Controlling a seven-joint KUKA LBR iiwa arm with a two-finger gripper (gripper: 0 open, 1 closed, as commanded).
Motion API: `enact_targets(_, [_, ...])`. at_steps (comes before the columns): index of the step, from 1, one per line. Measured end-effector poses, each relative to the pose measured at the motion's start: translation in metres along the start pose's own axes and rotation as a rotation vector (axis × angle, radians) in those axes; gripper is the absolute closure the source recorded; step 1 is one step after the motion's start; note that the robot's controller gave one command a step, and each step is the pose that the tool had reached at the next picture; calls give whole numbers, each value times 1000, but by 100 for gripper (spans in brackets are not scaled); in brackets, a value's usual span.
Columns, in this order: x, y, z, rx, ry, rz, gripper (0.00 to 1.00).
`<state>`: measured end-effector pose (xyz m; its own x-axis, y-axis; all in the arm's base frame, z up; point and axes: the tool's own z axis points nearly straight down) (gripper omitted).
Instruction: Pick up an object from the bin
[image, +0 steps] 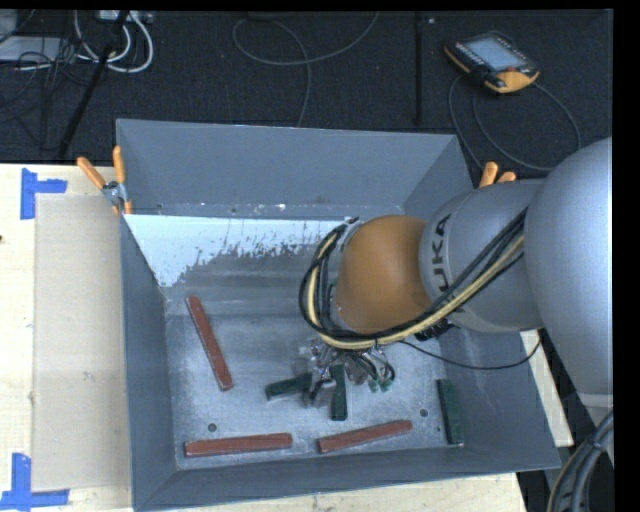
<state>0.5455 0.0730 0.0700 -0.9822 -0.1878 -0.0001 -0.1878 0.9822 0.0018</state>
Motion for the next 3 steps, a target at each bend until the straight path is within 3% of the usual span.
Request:
enact_targets(1, [-12,-11,-17,2,1,-137,100])
enact_targets(2, [-14,-15,-22,2,-2,-163,100])
enact_targets(3, [-36,-10,-3,2,-2,-331,100])
